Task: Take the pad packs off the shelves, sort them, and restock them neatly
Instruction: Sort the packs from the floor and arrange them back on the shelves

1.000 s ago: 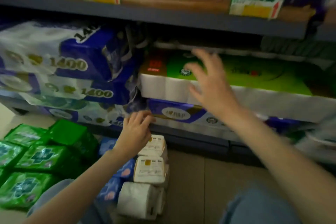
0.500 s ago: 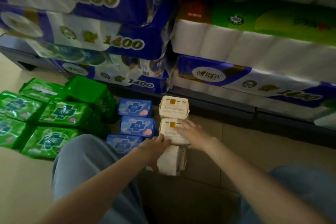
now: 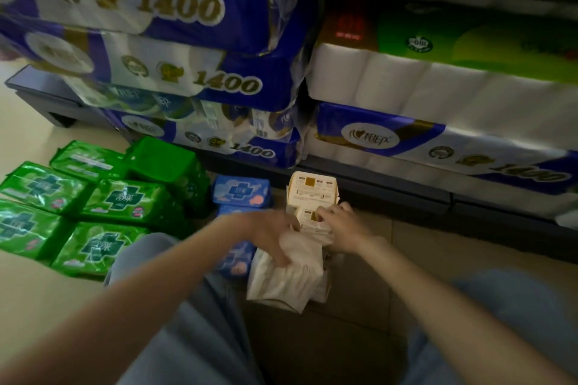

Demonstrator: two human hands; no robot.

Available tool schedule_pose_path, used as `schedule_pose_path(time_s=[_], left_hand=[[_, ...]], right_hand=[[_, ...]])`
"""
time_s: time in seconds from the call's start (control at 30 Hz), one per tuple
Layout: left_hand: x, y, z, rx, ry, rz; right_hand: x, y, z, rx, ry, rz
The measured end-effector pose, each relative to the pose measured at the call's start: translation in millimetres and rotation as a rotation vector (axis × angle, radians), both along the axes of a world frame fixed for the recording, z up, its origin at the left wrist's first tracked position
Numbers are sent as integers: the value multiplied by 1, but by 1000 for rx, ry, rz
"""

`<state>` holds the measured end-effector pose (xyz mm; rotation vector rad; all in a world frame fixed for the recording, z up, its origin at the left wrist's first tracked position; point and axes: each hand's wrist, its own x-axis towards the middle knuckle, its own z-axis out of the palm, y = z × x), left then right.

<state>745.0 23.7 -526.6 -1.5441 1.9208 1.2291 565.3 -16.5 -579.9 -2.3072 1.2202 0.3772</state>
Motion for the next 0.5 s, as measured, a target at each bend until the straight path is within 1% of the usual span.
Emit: schedule_pose_path(time_s=[0.03,0.1,0.23,0.33,0.4,0.5], left_hand=[[10,-10,14,44,48,37],[26,-25,47,72,149,135],[43,-46,112,-20,372,328],[49,-55,157,-82,501,394],[52,-57,181,-119,591,435],[57,-54,206,-161,767,508]], right_hand=[[-4,-8,12,26,-22,-7],[-13,-27,44,47,-62,-12],[-23,-64,124,37,-189,-70],[-24,-76,179,-30,-267,-143],[-25,-76,206,-48,-324,-210],[-31,-67,236,71,-492,-364]])
